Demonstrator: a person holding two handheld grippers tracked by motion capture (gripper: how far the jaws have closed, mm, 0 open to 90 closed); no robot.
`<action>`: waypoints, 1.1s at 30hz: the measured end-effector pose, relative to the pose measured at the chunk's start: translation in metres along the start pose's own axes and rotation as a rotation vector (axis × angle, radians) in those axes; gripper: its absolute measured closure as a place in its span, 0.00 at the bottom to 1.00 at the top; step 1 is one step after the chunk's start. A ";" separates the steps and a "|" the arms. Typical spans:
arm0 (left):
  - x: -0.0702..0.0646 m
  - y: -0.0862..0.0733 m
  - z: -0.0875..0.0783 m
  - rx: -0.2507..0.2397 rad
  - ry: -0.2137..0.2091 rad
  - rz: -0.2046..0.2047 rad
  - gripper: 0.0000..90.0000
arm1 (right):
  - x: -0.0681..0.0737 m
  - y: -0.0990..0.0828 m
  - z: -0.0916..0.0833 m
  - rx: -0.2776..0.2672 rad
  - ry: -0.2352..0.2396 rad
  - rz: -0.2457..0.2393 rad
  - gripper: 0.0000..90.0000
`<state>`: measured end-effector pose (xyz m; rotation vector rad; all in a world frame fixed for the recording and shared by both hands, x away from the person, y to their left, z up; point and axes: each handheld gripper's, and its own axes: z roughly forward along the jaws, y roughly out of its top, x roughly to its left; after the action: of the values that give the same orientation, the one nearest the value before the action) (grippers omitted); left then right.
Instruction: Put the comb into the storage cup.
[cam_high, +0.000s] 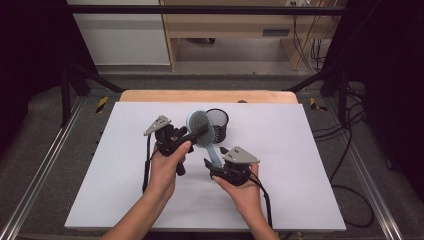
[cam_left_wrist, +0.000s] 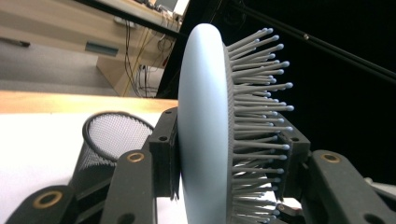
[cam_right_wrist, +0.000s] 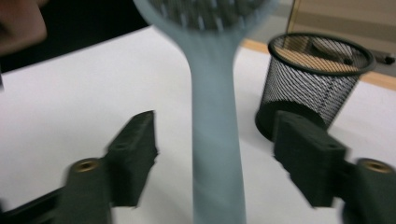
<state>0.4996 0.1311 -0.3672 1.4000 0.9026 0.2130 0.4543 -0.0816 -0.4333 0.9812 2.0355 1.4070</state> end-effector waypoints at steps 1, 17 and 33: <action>0.000 0.002 0.001 -0.004 0.004 0.015 0.59 | -0.002 -0.001 -0.001 0.014 -0.006 -0.007 0.28; -0.004 0.034 0.012 -0.045 0.010 0.080 0.58 | -0.051 -0.025 -0.045 0.143 -0.021 0.042 0.07; -0.002 0.062 0.038 -0.093 0.014 0.085 0.58 | -0.079 -0.042 -0.068 0.069 -0.117 0.031 0.06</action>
<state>0.5460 0.1148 -0.3138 1.3525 0.8353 0.3257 0.4431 -0.1919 -0.4491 1.1018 2.0021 1.2717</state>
